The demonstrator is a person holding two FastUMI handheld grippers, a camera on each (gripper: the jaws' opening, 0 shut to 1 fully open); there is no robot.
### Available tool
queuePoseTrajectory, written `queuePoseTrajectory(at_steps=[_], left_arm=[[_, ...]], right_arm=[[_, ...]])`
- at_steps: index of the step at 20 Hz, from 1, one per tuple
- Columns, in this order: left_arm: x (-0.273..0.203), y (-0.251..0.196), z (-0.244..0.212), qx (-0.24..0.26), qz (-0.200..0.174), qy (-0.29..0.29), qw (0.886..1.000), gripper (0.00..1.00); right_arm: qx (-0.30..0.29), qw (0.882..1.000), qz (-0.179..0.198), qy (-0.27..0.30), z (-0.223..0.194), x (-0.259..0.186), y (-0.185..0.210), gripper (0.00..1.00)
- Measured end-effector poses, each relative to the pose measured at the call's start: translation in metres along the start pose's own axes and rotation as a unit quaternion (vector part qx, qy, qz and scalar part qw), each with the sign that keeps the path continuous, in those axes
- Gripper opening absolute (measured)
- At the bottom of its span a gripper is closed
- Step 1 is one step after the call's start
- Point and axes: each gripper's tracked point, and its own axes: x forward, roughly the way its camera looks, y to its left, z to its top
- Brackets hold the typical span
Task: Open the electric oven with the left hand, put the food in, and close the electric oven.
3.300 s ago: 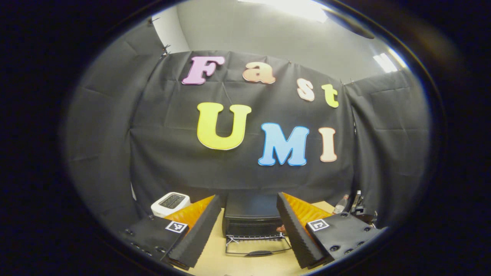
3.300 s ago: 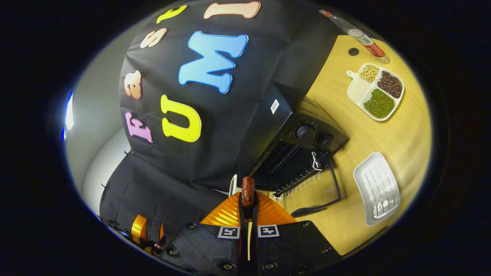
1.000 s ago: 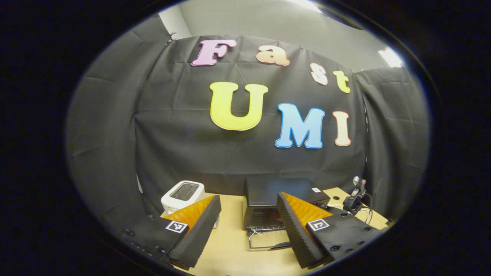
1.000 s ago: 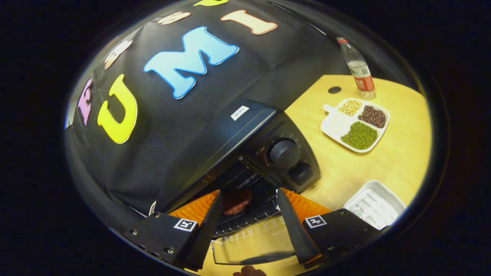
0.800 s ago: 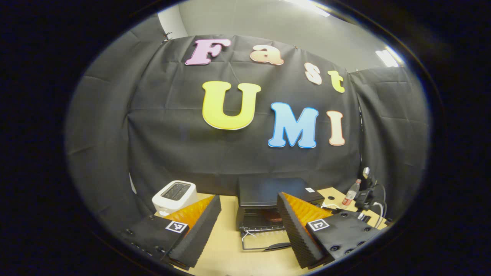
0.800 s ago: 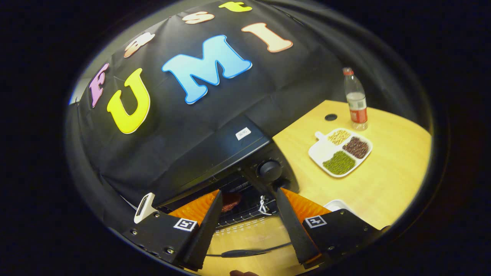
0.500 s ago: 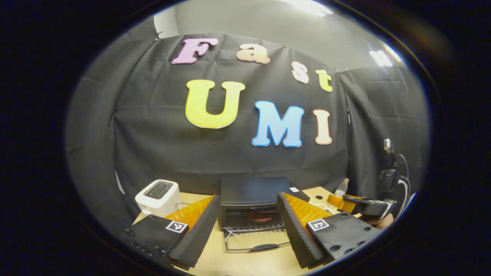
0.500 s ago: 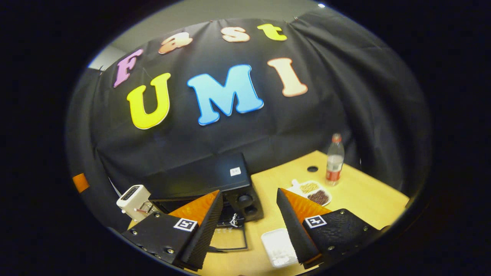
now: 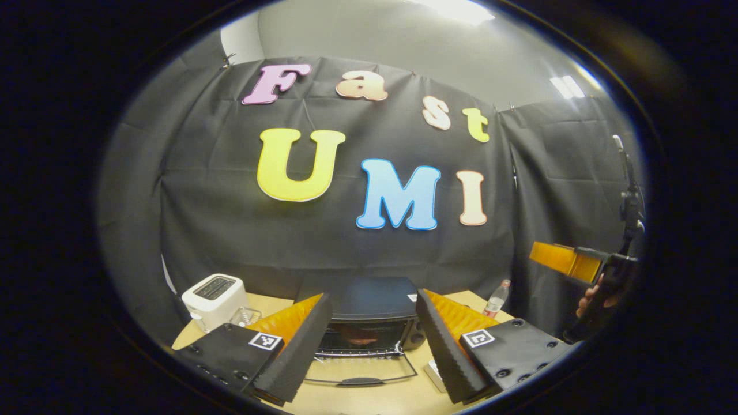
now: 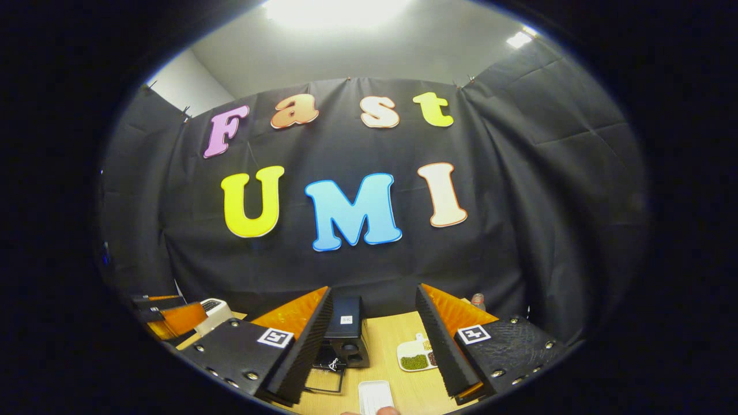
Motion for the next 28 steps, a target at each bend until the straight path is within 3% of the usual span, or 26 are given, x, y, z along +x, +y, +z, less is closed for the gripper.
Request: queuePoseTrajectory(at_steps=[2,14,16,19,21,22,25,28], left_arm=[[0.001,-0.009,-0.003,-0.002,0.003,0.004,1.000,1.00],[0.011,-0.020,-0.105,0.010,0.011,0.121,0.992,0.98],[0.014,-0.024,-0.133,0.007,0.003,0.152,0.988,1.00],[0.013,-0.025,-0.174,-0.009,0.001,0.204,0.979,0.94],[0.014,-0.021,-0.197,-0.015,0.009,0.236,0.972,1.00],[0.014,-0.019,-0.208,-0.014,0.011,0.249,0.968,0.95],[0.016,-0.018,-0.236,-0.014,0.006,0.283,0.959,1.00],[0.019,-0.013,-0.259,-0.007,0.008,0.309,0.951,0.98]], right_arm=[[-0.006,1.000,0.001,-0.001,0.006,0.001,-0.011,0.98],[0.015,1.000,-0.020,-0.016,0.020,0.010,-0.057,0.98],[0.017,0.999,-0.023,-0.017,0.020,0.010,-0.062,0.98],[0.021,0.999,-0.026,-0.012,0.018,0.010,-0.067,0.98],[0.021,0.999,-0.030,-0.011,0.015,0.010,-0.073,0.98],[0.021,0.999,-0.032,-0.011,0.015,0.008,-0.076,0.98],[0.023,0.999,-0.037,0.001,0.006,0.008,-0.082,0.98],[0.034,0.998,-0.042,0.011,0.001,0.007,-0.088,0.98]])
